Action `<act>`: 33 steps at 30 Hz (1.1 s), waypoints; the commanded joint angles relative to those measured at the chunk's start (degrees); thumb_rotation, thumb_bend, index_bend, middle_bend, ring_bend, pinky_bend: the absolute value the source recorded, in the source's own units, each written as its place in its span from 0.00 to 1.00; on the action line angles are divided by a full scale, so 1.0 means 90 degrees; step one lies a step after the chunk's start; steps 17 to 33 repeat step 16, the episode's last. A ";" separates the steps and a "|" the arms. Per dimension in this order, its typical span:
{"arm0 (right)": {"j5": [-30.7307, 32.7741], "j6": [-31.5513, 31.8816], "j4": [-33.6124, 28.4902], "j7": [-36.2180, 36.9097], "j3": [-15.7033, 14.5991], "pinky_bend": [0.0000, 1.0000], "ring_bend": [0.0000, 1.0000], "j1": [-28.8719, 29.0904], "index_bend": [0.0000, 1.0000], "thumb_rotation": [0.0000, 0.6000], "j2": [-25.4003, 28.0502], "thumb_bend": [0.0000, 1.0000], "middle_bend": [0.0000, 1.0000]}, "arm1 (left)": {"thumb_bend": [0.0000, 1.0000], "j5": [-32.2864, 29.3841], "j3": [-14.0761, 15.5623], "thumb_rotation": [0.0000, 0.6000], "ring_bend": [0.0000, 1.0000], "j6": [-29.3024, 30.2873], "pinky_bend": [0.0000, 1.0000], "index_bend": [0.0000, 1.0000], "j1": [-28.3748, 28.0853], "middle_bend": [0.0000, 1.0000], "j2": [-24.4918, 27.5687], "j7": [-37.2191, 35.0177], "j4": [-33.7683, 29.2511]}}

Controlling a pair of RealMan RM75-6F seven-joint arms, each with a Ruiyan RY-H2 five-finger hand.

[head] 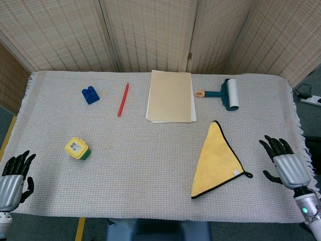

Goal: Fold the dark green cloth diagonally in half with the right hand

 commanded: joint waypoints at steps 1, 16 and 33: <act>0.0374 0.1216 -0.0700 -0.0907 0.0275 0.00 0.00 -0.0828 0.00 1.00 -0.0048 0.34 0.00 | 0.82 0.0035 -0.0003 1.00 0.00 0.0072 0.00 0.00 0.0038 0.01 0.0049 -0.0044 -0.0040; 0.0256 0.0839 -0.0829 -0.1090 0.0395 0.00 0.00 -0.1004 0.00 1.00 -0.0034 0.34 0.00 | 0.82 0.0216 0.0076 1.00 0.00 0.0148 0.00 0.00 0.0083 0.01 0.0018 0.0106 -0.0112; 0.0256 0.0839 -0.0829 -0.1090 0.0395 0.00 0.00 -0.1004 0.00 1.00 -0.0034 0.34 0.00 | 0.82 0.0216 0.0076 1.00 0.00 0.0148 0.00 0.00 0.0083 0.01 0.0018 0.0106 -0.0112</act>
